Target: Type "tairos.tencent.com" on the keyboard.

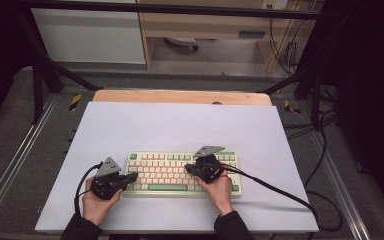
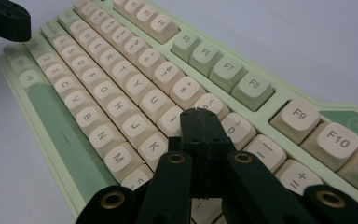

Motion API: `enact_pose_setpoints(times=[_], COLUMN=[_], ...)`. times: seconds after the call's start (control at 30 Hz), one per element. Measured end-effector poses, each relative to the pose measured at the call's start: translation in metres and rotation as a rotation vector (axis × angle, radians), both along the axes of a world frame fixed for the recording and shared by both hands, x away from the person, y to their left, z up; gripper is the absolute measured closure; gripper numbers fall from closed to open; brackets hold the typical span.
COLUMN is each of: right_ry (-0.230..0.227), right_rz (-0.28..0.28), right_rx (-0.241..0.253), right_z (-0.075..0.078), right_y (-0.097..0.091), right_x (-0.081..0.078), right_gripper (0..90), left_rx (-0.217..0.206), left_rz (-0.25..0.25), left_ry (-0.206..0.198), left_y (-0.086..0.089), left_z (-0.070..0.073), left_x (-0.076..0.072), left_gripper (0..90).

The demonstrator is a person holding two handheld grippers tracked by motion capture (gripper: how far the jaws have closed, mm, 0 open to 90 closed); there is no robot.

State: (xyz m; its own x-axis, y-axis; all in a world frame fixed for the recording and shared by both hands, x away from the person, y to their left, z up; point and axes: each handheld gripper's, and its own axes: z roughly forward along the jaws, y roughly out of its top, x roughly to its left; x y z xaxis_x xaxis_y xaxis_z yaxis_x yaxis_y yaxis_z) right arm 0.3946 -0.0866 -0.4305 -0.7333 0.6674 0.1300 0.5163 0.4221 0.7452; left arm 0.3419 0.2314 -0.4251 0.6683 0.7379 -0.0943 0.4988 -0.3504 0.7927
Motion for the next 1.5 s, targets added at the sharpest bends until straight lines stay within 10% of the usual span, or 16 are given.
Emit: enact_pose_setpoints(times=[1.5], right_ry=[-0.003], right_rz=[0.023], right_rx=[0.008], right_z=[0.016], right_y=[-0.055], right_x=[-0.033], right_gripper=[90.0], left_rx=[0.024], left_rz=[-0.001], left_ry=[-0.009], left_y=[-0.012], left_z=[0.017], left_x=[0.011], left_gripper=[90.0])
